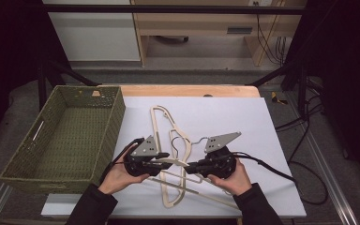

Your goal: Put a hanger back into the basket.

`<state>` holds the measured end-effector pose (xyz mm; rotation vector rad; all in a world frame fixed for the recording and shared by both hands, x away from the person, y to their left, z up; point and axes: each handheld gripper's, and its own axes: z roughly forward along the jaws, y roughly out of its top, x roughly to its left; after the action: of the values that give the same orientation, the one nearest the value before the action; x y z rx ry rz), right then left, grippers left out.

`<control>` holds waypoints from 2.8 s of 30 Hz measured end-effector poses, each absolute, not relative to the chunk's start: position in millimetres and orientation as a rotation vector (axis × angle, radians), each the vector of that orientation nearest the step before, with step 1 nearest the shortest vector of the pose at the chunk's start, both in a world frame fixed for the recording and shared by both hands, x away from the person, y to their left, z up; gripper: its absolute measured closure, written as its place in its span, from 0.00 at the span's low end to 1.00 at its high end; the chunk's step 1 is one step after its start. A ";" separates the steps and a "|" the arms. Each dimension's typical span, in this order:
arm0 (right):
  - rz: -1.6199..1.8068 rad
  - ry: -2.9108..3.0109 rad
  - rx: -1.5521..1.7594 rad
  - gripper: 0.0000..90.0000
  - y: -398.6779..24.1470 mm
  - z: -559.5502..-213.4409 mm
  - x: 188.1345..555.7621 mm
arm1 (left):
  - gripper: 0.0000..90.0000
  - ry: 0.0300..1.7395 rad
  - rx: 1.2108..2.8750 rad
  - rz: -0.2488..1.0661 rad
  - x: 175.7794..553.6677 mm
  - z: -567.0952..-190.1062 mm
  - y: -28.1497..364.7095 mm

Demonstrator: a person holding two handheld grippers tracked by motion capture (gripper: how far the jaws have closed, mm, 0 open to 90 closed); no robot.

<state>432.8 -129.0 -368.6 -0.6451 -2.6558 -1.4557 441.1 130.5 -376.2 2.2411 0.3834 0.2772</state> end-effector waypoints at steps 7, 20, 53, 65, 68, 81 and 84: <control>-1.474 -2.726 -0.661 0.89 -129.0 -369.7 434.0 | 0.84 0.388 2.242 0.280 433.9 -377.2 130.5; -1.775 -2.773 -0.890 0.41 -153.9 -360.4 429.3 | 0.95 0.479 2.119 0.255 421.9 -368.5 132.1; -1.942 -2.631 -1.452 0.03 -239.5 -383.9 417.1 | 0.95 0.678 1.920 0.473 442.5 -266.7 215.3; -1.947 -2.633 -1.466 0.02 -243.8 -381.4 415.1 | 0.95 0.740 1.903 0.565 459.7 -251.8 273.7; -1.945 -2.636 -1.464 0.02 -243.7 -381.5 415.0 | 0.95 0.766 1.910 0.611 464.6 -249.7 293.0; -1.941 -2.636 -1.463 0.02 -243.9 -381.2 415.2 | 0.95 0.847 1.929 0.688 482.2 -262.7 348.3; -1.927 -2.649 -1.451 0.02 -243.2 -382.0 415.8 | 0.95 0.878 1.951 0.701 484.9 -269.2 360.2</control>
<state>415.8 -243.2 -382.0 -1.4508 -2.6492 -1.9273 484.9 360.2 -269.2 1.9506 0.8783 0.7005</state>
